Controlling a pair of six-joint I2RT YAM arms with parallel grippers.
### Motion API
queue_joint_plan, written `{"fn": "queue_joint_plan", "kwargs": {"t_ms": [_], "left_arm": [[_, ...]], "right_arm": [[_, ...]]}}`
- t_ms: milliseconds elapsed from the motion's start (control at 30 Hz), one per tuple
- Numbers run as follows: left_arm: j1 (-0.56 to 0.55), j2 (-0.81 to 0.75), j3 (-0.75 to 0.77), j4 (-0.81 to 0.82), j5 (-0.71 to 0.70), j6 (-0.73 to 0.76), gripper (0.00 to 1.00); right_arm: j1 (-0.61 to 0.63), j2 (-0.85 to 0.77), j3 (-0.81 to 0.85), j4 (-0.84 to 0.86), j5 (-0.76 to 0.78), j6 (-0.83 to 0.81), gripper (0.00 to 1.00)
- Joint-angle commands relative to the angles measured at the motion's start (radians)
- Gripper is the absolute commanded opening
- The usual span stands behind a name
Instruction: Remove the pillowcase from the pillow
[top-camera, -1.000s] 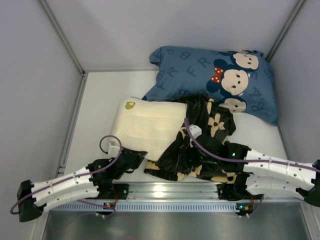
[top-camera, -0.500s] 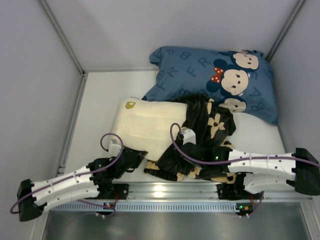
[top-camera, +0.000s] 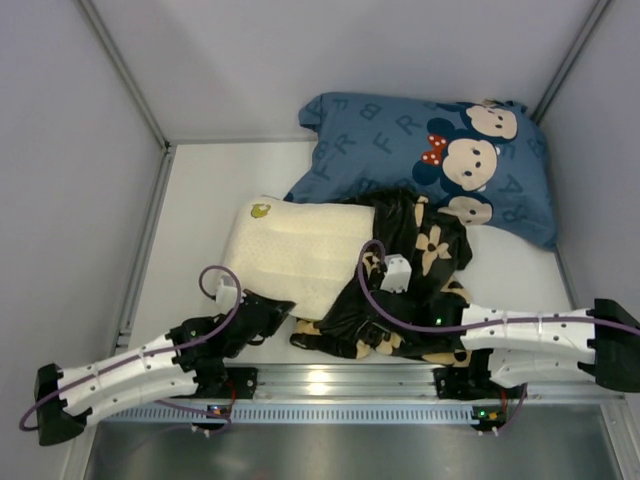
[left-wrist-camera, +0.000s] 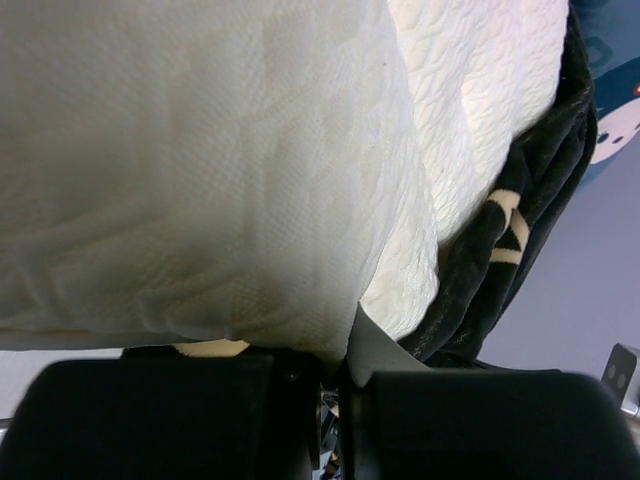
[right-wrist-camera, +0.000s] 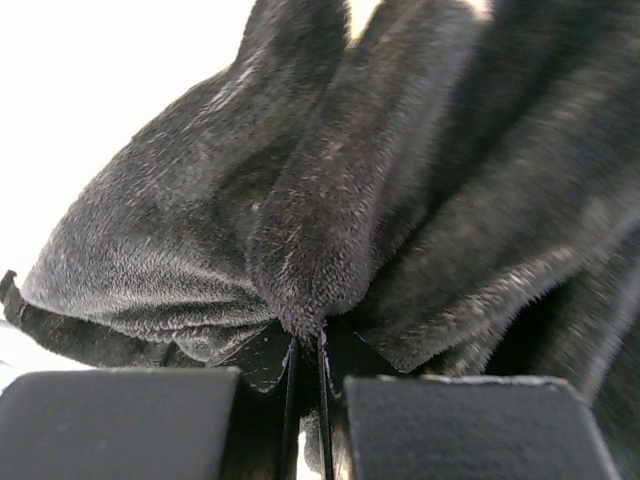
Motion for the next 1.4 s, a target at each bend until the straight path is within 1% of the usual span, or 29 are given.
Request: {"fn": "queue_joint_plan", "kwargs": {"t_ms": [0,167,200,267,300,367,433,633,733,967,1367], "left_arm": [[-0.001,-0.038,0.075,-0.012,-0.075,0.045,0.00],[-0.001,-0.071,0.153,-0.182,-0.147,0.065,0.00],[-0.001,-0.088,0.165,-0.237,-0.171,0.065,0.00],[-0.001,-0.120,0.198,-0.289,-0.196,0.064,0.00],[-0.001,-0.133,0.208,-0.340,-0.217,0.061,0.00],[-0.001,-0.160,0.231,-0.389,-0.239,0.049,0.00],[-0.001,-0.203,0.247,-0.450,-0.270,0.035,0.00],[-0.001,-0.320,0.273,-0.576,-0.309,0.013,0.00],[-0.001,-0.369,0.277,-0.634,-0.316,-0.008,0.00],[-0.001,-0.450,0.284,-0.703,-0.329,-0.033,0.00],[-0.002,-0.484,0.348,-0.812,-0.357,-0.067,0.00]], "right_arm": [[0.007,-0.070,-0.012,-0.146,0.180,0.095,0.00],[0.007,-0.202,-0.049,-0.211,0.243,0.143,0.00],[0.006,-0.255,-0.064,-0.234,0.277,0.163,0.00],[0.007,-0.324,-0.071,-0.283,0.318,0.200,0.00],[0.006,-0.344,-0.066,-0.309,0.356,0.232,0.00],[0.004,-0.392,-0.060,-0.373,0.384,0.244,0.00],[0.001,-0.416,-0.043,-0.421,0.413,0.253,0.00],[-0.009,-0.466,0.006,-0.491,0.457,0.258,0.00],[-0.013,-0.479,0.038,-0.517,0.478,0.253,0.00],[-0.020,-0.525,0.101,-0.588,0.542,0.229,0.00],[-0.036,-0.581,0.152,-0.649,0.568,0.214,0.00]]}}
